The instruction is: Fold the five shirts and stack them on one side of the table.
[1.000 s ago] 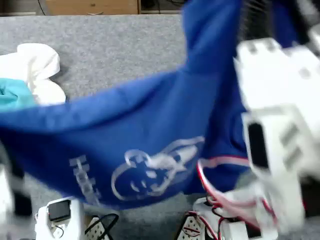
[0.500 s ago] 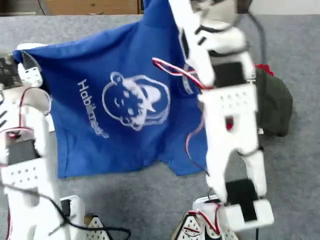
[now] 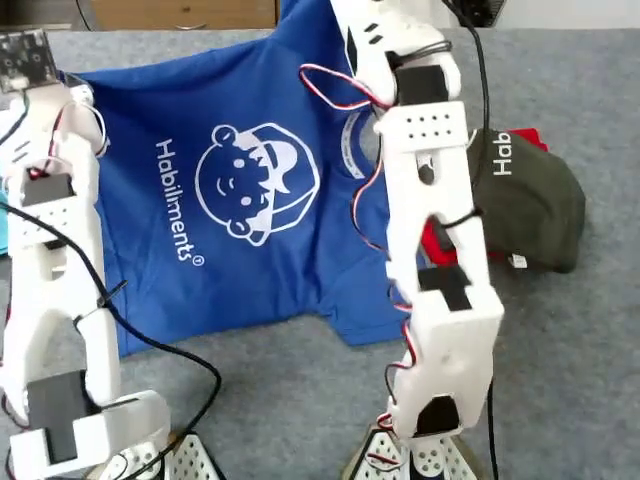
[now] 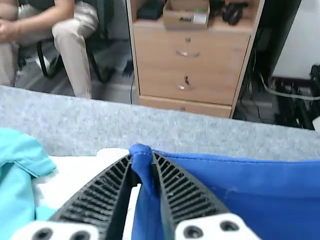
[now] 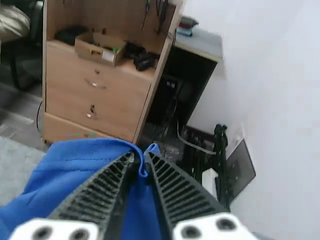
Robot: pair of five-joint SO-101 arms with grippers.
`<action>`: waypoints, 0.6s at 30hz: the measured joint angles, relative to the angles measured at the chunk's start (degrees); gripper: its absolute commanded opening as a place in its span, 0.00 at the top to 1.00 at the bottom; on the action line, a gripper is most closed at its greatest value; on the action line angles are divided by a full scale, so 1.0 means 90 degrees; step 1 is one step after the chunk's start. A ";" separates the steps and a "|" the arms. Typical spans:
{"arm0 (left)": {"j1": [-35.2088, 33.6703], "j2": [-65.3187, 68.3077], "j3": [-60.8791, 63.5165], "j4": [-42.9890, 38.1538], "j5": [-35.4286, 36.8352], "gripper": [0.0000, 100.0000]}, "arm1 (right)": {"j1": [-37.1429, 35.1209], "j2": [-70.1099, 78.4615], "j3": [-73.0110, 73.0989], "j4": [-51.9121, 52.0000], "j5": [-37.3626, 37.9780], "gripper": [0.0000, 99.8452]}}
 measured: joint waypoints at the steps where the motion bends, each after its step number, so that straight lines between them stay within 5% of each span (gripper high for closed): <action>1: 0.0000 0.0029 -0.0088 0.0186 0.0000 0.98 | 0.0000 0.0147 -0.0293 0.0313 0.0000 1.00; 10: -0.0068 -0.0850 -0.0244 0.2921 0.0000 0.98 | 0.0010 0.0664 -0.2129 0.3761 0.0967 1.00; 13: 0.0078 -0.1455 -0.0059 0.3956 -0.0576 0.98 | 0.0088 0.0791 -0.2295 0.4767 0.1192 1.00; 18: 0.0420 -0.2071 0.1250 0.4288 -0.1446 0.98 | 0.0088 0.0801 -0.2315 0.6535 0.1241 1.00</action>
